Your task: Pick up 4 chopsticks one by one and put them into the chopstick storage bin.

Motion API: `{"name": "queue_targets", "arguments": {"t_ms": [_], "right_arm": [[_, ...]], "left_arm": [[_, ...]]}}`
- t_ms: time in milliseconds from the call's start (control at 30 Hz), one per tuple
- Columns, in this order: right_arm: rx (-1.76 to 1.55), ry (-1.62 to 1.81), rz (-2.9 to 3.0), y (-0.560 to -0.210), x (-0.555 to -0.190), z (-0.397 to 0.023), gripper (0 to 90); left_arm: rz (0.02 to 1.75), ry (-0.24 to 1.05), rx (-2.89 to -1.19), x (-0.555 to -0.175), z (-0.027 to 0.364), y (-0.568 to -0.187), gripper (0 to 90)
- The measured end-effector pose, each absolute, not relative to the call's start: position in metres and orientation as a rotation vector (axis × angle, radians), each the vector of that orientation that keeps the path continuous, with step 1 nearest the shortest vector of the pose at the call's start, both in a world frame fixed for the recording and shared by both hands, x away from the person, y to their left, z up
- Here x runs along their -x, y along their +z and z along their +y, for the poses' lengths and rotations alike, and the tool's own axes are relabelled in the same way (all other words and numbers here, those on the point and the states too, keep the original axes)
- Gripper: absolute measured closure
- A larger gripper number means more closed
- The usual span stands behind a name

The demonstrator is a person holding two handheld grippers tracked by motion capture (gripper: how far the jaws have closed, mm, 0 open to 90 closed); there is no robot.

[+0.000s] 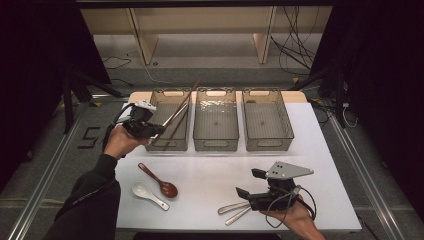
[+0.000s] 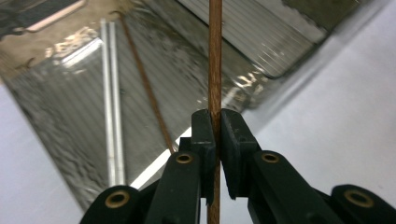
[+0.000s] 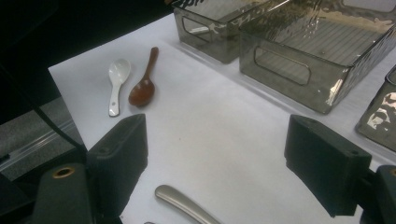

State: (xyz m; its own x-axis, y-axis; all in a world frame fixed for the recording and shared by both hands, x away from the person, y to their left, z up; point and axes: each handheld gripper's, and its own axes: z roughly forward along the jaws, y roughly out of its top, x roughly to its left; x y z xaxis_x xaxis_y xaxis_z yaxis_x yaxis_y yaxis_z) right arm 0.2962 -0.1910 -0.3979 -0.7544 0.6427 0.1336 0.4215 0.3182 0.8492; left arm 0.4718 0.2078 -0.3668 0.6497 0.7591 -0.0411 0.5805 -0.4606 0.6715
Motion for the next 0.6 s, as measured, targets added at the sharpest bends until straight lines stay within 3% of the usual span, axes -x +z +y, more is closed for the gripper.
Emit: {"name": "queue_targets", "arguments": {"t_ms": [600], "right_arm": [[-0.970,1.402,2.363,-0.399,-0.296,-0.190,22.5]], "left_arm": [[1.148,0.427,-2.085,-0.490,0.241,-0.375,83.6]]}}
